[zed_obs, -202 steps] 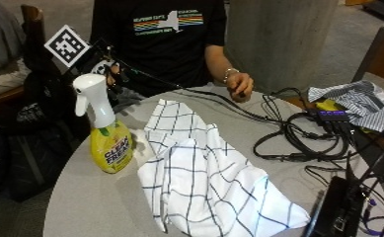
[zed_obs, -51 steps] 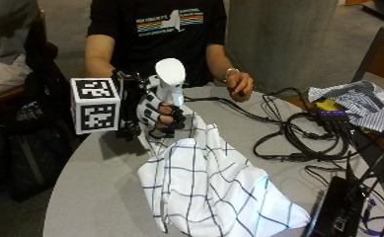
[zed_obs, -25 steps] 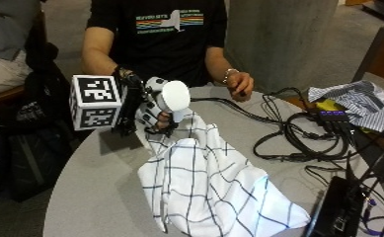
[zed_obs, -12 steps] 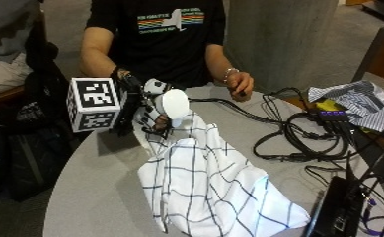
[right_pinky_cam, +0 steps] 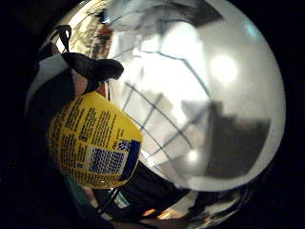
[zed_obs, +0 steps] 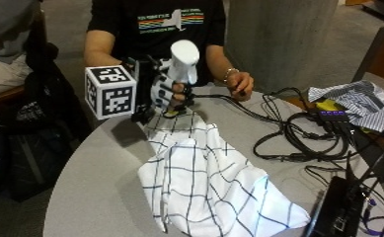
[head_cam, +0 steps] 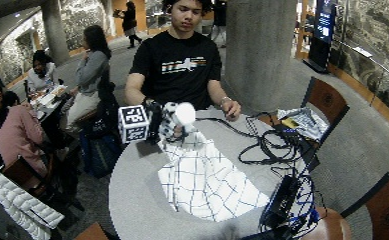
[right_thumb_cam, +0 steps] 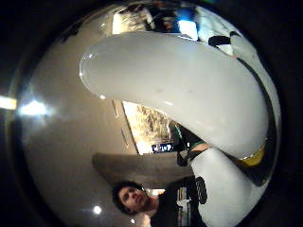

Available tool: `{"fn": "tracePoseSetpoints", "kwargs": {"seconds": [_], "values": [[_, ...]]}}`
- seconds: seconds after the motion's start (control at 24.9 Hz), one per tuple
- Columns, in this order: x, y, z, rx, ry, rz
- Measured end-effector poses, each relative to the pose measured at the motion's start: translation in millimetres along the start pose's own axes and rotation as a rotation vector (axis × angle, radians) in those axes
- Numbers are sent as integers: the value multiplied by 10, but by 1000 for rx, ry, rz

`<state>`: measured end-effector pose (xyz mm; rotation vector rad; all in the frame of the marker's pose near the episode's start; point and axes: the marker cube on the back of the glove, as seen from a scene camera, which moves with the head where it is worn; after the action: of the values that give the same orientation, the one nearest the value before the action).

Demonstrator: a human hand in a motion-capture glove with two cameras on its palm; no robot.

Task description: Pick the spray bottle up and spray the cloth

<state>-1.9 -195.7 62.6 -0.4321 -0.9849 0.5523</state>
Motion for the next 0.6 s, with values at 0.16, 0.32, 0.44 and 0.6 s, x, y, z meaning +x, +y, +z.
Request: {"fn": "tracePoseSetpoints", "kwargs": {"seconds": [0.16, 0.32, 0.44, 0.6], "values": [[-195, 97, 508, -104, -56, -223], [-258, 48, 1160, -172, -52, -358], [-194, -73, 1553, -167, -35, -377], [-108, -204, 1860, -170, -42, -368]]}}
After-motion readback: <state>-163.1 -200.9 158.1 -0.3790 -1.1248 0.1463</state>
